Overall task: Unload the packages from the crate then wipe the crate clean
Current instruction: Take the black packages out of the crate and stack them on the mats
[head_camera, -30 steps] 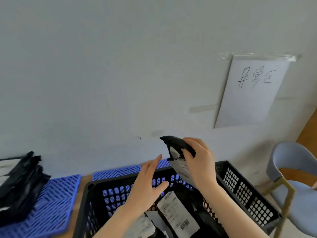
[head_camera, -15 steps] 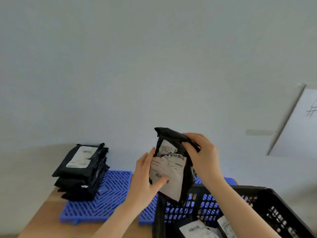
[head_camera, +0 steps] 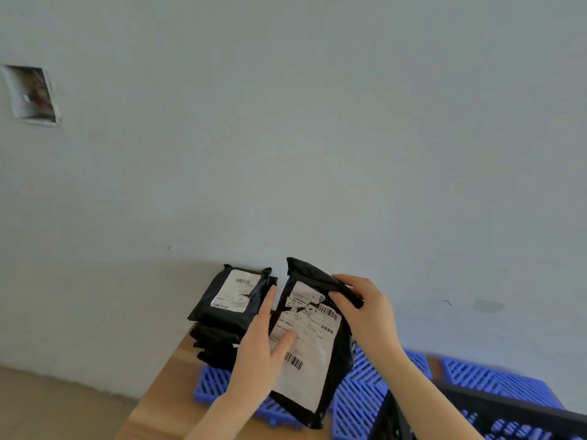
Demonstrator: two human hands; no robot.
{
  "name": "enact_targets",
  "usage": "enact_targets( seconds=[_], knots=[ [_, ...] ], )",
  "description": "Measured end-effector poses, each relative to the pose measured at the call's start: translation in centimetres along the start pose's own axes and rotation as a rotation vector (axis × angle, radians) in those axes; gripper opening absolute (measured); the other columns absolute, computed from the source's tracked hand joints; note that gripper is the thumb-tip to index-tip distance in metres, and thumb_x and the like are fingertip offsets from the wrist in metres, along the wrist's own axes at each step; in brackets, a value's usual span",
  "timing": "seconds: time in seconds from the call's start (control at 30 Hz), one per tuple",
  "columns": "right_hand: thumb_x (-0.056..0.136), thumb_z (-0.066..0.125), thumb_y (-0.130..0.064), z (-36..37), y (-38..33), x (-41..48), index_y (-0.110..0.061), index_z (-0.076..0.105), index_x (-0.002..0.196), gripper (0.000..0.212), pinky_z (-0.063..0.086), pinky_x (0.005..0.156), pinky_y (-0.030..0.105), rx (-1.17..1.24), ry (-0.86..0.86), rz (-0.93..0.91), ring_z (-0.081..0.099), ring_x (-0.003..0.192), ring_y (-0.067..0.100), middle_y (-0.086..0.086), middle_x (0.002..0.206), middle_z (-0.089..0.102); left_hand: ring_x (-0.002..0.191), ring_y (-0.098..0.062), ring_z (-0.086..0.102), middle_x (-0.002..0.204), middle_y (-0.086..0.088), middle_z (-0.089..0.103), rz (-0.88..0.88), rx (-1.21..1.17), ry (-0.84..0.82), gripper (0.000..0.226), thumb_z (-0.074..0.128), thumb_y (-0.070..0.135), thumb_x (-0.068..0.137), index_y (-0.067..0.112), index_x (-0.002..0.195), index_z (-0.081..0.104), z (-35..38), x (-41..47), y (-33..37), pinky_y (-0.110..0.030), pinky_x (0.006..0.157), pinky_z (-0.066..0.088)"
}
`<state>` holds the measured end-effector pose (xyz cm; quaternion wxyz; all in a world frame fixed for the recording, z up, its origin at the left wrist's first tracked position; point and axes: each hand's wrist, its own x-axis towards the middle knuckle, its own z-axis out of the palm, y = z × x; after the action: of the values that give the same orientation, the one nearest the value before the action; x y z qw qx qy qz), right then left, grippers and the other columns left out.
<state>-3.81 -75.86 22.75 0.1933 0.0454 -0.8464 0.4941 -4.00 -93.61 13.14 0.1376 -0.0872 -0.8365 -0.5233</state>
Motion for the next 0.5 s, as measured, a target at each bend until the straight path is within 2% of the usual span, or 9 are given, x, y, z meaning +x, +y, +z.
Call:
enact_targets(
  seconds=[0.07, 0.13, 0.23, 0.33, 0.4, 0.5],
  knots=[
    [0.087, 0.067, -0.016, 1.0, 1.2, 1.2, -0.035, 0.066, 0.102, 0.024, 0.047, 0.079, 0.017, -0.013, -0.030, 0.002, 0.057, 0.093, -0.003, -0.014, 0.103, 0.062, 0.098, 0.023, 0.050, 0.115, 0.031, 0.048, -0.007, 0.048, 0.014, 0.078, 0.059, 0.035, 0.094, 0.074, 0.131, 0.002, 0.0, 1.0, -0.8, -0.006, 0.080, 0.043],
    [0.085, 0.068, -0.015, 2.0, 2.5, 2.5, -0.030, 0.067, 0.106, 0.026, 0.048, 0.081, 0.019, -0.027, -0.054, 0.015, 0.057, 0.093, -0.001, -0.013, 0.104, 0.063, 0.094, 0.020, 0.053, 0.112, 0.029, 0.048, -0.019, 0.104, 0.017, 0.078, 0.058, 0.036, 0.095, 0.075, 0.130, 0.000, 0.2, 1.9, -1.6, -0.005, 0.074, 0.043],
    [0.084, 0.069, -0.015, 3.6, 4.4, 4.4, -0.028, 0.066, 0.109, 0.028, 0.050, 0.088, 0.026, -0.033, -0.097, 0.056, 0.057, 0.095, 0.004, -0.010, 0.106, 0.063, 0.090, 0.018, 0.052, 0.117, 0.028, 0.047, -0.045, 0.188, -0.007, 0.078, 0.056, 0.039, 0.095, 0.073, 0.132, -0.004, 0.6, 2.9, -2.7, -0.004, 0.074, 0.042],
    [0.083, 0.072, -0.018, 5.1, 6.5, 5.7, -0.028, 0.061, 0.119, 0.039, 0.044, 0.083, 0.018, -0.027, -0.110, 0.120, 0.054, 0.098, 0.003, -0.010, 0.112, 0.055, 0.093, 0.020, 0.047, 0.122, 0.028, 0.043, -0.070, 0.237, -0.031, 0.077, 0.055, 0.037, 0.096, 0.068, 0.134, -0.004, 1.3, 3.8, -4.2, -0.004, 0.079, 0.041],
    [0.082, 0.074, -0.022, 6.0, 8.1, 5.9, -0.030, 0.056, 0.122, 0.045, 0.039, 0.079, 0.013, 0.005, -0.069, 0.194, 0.051, 0.102, 0.004, -0.009, 0.114, 0.050, 0.097, 0.018, 0.049, 0.124, 0.028, 0.045, -0.088, 0.246, -0.050, 0.077, 0.056, 0.034, 0.096, 0.066, 0.137, -0.001, 2.1, 4.2, -5.4, -0.011, 0.086, 0.046],
    [0.082, 0.073, -0.025, 7.2, 10.5, 5.3, -0.031, 0.058, 0.115, 0.037, 0.037, 0.069, 0.007, 0.026, -0.040, 0.306, 0.054, 0.097, 0.004, -0.007, 0.108, 0.052, 0.090, 0.013, 0.051, 0.122, 0.025, 0.047, -0.113, 0.295, -0.102, 0.078, 0.056, 0.030, 0.096, 0.063, 0.139, -0.001, 3.5, 4.8, -7.3, -0.016, 0.087, 0.048]
  ],
)
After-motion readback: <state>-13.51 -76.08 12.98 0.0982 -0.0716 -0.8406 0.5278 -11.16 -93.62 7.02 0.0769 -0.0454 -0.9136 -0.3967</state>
